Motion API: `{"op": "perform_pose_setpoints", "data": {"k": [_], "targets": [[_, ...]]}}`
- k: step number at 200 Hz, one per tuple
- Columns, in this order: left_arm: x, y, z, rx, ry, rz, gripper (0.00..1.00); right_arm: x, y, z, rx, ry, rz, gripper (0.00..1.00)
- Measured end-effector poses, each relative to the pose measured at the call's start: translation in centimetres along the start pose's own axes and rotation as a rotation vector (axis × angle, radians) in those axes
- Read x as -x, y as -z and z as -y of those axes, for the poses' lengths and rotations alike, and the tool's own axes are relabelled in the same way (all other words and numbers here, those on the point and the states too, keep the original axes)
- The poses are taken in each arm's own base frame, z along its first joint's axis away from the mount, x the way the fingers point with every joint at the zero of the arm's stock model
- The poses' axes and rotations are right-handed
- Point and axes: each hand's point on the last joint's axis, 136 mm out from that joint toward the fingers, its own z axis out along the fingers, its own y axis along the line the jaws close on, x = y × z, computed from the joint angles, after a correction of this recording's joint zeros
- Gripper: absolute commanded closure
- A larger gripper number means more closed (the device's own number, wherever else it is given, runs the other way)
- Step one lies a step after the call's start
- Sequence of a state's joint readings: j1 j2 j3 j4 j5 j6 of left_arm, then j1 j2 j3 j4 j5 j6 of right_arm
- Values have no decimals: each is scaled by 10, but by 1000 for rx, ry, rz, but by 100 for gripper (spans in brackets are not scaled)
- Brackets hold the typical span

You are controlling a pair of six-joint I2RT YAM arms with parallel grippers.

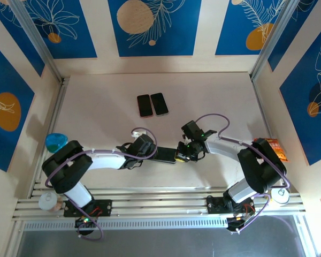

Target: Put the phone into the phone case

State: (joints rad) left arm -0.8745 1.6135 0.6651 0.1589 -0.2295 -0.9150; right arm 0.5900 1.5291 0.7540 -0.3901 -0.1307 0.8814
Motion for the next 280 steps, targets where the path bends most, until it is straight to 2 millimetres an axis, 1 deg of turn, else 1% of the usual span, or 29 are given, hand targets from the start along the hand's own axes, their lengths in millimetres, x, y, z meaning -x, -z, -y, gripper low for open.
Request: {"op": "perform_pose_setpoints", "data": {"k": [111, 138, 209, 242, 280], "targets": [[1, 0, -2, -5, 12, 15, 55, -1, -5, -1, -44, 2, -20, 100], [1, 0, -3, -7, 20, 20, 55, -1, -3, -2, -51, 8, -14, 100], [1, 2, -5, -7, 38, 33, 55, 0, 3, -3, -86, 91, 18, 100], [2, 2, -6, -7, 50, 39, 54, 0, 10, -9, -67, 110, 34, 100], [2, 2, -6, -7, 52, 39, 54, 2, 19, -23, -13, 140, 71, 100]]}}
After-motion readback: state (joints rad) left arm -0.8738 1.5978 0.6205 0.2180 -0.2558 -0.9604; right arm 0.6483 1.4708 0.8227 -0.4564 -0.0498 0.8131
